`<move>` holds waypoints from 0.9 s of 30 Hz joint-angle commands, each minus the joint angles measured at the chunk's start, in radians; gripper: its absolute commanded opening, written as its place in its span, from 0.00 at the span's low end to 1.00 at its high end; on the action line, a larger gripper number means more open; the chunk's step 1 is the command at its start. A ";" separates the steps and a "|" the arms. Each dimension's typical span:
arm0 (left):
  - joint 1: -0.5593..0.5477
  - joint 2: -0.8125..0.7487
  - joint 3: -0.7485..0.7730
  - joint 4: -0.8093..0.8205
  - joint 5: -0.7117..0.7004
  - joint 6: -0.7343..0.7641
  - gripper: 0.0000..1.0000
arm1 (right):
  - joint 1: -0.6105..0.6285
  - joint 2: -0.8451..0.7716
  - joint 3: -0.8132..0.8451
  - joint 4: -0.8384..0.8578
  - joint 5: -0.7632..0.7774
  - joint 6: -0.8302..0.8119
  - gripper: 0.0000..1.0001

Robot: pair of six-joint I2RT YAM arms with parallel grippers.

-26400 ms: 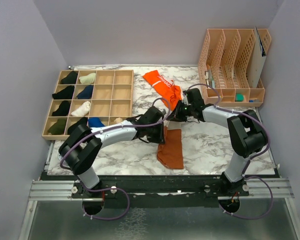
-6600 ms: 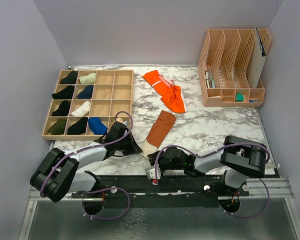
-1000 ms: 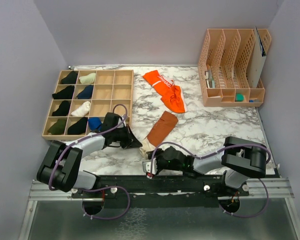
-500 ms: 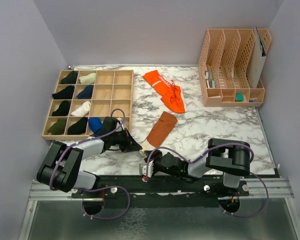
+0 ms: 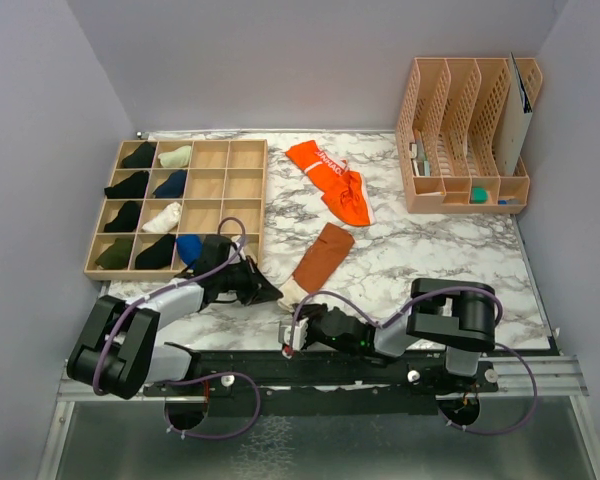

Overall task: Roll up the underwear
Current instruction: Roll the underwear to the center of the board.

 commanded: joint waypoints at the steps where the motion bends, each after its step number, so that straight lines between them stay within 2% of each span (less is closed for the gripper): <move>1: 0.007 -0.047 -0.050 -0.022 -0.015 -0.005 0.00 | -0.001 0.050 0.008 -0.123 0.045 0.065 0.26; 3: 0.007 -0.049 -0.063 -0.019 -0.019 -0.005 0.00 | -0.001 0.050 0.018 -0.139 0.026 0.071 0.23; 9: 0.007 -0.048 -0.068 -0.026 -0.038 0.004 0.00 | -0.001 0.029 0.049 -0.200 -0.032 0.082 0.03; 15: 0.007 -0.055 -0.047 -0.055 -0.099 0.023 0.00 | -0.002 -0.068 0.005 -0.222 -0.194 0.168 0.01; 19: 0.007 -0.059 -0.027 -0.079 -0.126 0.034 0.14 | -0.021 -0.098 -0.013 -0.222 -0.333 0.357 0.00; 27: 0.007 -0.135 -0.031 -0.116 -0.145 0.065 0.38 | -0.136 -0.102 -0.098 -0.022 -0.473 0.859 0.01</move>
